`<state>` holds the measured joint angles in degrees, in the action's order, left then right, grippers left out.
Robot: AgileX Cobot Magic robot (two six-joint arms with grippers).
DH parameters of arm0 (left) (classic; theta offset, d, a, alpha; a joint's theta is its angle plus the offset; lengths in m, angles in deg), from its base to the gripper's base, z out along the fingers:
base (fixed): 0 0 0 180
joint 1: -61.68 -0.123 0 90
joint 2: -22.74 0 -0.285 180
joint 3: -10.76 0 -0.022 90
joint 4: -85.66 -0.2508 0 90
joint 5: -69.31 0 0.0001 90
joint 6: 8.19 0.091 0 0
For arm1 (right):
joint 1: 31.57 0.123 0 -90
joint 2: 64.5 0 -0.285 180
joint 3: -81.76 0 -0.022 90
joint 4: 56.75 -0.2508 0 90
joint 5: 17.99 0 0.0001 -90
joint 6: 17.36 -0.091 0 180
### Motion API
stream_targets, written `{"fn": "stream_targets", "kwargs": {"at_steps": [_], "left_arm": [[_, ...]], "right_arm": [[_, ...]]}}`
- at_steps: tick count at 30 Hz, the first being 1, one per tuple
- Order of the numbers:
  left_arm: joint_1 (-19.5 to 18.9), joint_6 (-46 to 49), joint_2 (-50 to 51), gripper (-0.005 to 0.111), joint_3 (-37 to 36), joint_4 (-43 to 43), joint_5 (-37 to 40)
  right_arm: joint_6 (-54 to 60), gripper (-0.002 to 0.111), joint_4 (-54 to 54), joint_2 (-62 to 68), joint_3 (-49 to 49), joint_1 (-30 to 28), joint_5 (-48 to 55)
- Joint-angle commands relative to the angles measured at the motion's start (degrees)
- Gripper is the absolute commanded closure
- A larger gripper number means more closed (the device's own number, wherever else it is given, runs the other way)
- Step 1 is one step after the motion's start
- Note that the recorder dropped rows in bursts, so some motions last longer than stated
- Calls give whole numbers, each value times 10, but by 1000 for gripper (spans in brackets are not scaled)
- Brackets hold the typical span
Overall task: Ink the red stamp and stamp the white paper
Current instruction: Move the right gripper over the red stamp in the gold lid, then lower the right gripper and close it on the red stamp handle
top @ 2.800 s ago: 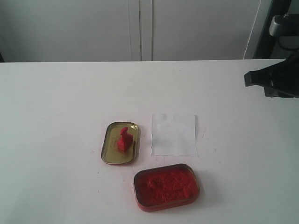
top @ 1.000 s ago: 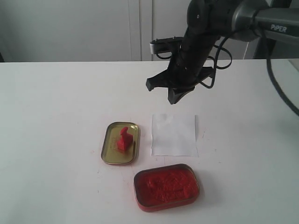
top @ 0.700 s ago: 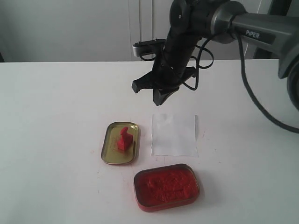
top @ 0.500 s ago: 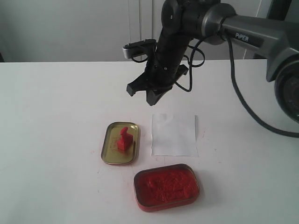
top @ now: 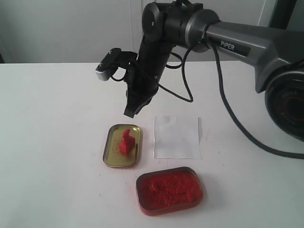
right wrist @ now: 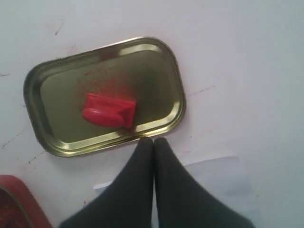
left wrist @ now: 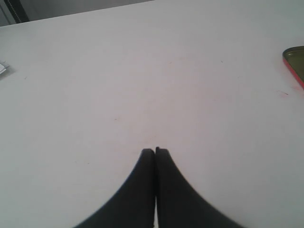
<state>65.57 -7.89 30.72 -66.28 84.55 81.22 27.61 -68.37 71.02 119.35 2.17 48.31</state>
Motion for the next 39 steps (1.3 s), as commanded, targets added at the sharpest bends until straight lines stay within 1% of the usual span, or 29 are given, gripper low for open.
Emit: {"fn": "stream_targets", "kwargs": {"at_steps": [1, 3, 4, 5, 6, 8, 11, 14, 16, 18, 21, 24, 26, 34, 39], "left_arm": [[0, 2, -2, 107, -2, 1, 1], [0, 2, -2, 107, -2, 1, 1], [0, 2, -2, 107, -2, 1, 1], [0, 2, -2, 107, -2, 1, 1], [0, 2, -2, 107, -2, 1, 1], [0, 2, -2, 107, -2, 1, 1], [0, 2, -2, 107, -2, 1, 1], [0, 2, -2, 107, -2, 1, 1], [0, 2, -2, 107, -2, 1, 1], [0, 2, -2, 107, -2, 1, 1], [0, 2, -2, 107, -2, 1, 1], [0, 2, -2, 107, -2, 1, 1], [0, 2, -2, 107, -2, 1, 1], [0, 2, -2, 107, -2, 1, 1], [0, 2, -2, 107, -2, 1, 1]], "right_arm": [[103, 108, -5, -2, 5, 16, -16], [167, 108, -10, -2, 5, 23, -18], [237, 108, -25, -2, 5, 25, -18], [282, 108, -34, -2, 5, 27, -18], [357, 108, -46, -2, 5, 28, -18], [444, 108, -58, -2, 4, 28, -12], [504, 108, -46, 0, 4, 28, 1], [530, 108, -32, 5, 4, 28, 10], [541, 105, -32, 13, 4, 28, 11], [541, 98, -31, 18, 4, 31, 10], [542, 83, -27, 21, 4, 36, 2], [559, 73, -14, 21, 4, 37, 3], [565, 69, 5, 22, 4, 40, 4], [568, 67, 10, 39, 3, 41, 0], [568, 68, 10, 51, -15, 41, -8]]}}
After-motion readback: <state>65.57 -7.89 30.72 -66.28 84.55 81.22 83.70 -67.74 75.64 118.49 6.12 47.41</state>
